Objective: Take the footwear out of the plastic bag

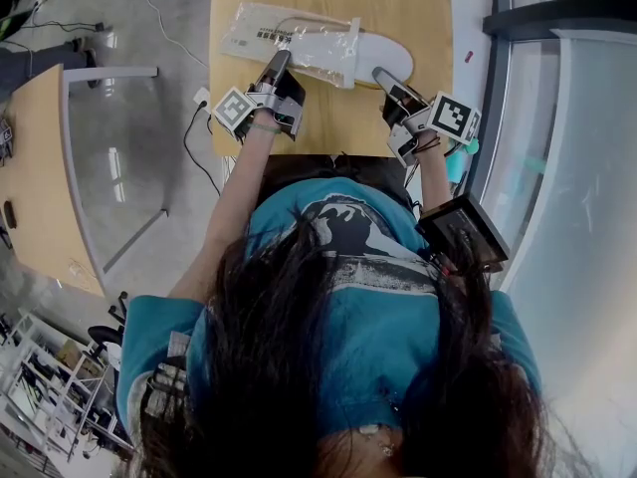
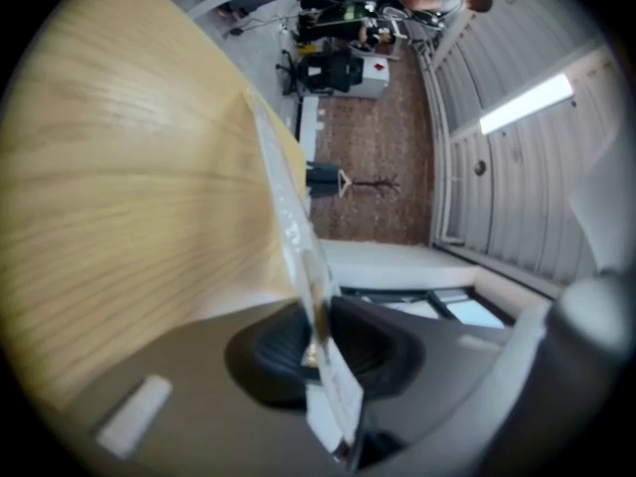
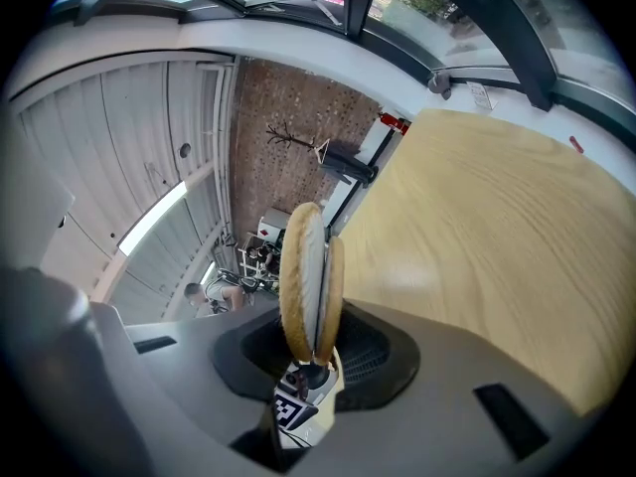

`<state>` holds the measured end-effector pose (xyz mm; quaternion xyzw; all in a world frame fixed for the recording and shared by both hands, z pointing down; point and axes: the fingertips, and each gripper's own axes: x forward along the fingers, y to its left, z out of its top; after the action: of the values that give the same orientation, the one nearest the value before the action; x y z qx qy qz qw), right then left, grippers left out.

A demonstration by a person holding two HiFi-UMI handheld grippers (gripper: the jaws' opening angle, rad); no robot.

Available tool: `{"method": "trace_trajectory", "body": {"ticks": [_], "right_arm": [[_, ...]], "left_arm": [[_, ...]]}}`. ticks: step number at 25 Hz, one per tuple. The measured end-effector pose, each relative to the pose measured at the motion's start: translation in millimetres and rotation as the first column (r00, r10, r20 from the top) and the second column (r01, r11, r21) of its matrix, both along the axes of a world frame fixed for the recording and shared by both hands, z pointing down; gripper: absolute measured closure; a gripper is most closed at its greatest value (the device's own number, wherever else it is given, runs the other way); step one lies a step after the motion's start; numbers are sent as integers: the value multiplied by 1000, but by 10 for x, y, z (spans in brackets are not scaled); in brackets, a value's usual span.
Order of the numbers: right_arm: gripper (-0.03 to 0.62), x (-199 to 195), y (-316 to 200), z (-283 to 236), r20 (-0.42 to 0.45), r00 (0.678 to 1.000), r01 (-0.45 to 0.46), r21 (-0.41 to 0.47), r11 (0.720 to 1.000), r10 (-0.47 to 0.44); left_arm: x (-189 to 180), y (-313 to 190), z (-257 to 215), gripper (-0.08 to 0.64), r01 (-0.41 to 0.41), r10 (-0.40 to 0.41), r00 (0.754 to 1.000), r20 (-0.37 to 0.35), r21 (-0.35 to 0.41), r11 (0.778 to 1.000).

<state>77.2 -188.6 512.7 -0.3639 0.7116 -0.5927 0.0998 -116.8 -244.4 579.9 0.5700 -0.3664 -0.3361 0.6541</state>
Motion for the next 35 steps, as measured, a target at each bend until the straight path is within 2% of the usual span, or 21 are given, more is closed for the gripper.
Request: {"method": "trace_trajectory", "body": {"ticks": [3,6,9,14,18,23,25,28,35], "right_arm": [[499,110,-37,-60,-28,999,27,48,998,-26],[500,285,3,-45,-55,998,-5,-1,1000,5],[500,375,8,-128,-37,999,-14,16,1000,14],[502,514,-27,-340,-99,995,10,95,995,0],[502,620,1,-480,-128,992,19,125,992,-3],[503,920,8,-595,-163,985,-40,146,988,64],[505,1020,6,-633,-155,983,-77,153,985,101],[505,1044,-12,-731,-96,985,-128,173,977,146],[505,1090,-18,-861,19,978,-207,188,960,207]], "left_arm": [[-102,-81,58,523,31,-30,998,49,-12,999],[-209,-138,133,560,67,-64,994,89,-35,997],[-248,-160,171,561,59,-53,988,144,-41,997],[-367,-182,204,561,77,-66,981,182,-56,995],[-428,-202,228,561,106,-92,975,202,-59,993],[-612,-220,309,561,187,-163,960,227,-91,978],[-673,-211,356,561,210,-180,954,238,-104,972],[-704,-188,414,561,222,-188,952,241,-124,967],[-389,-174,494,561,215,-187,969,159,-176,961]]}}
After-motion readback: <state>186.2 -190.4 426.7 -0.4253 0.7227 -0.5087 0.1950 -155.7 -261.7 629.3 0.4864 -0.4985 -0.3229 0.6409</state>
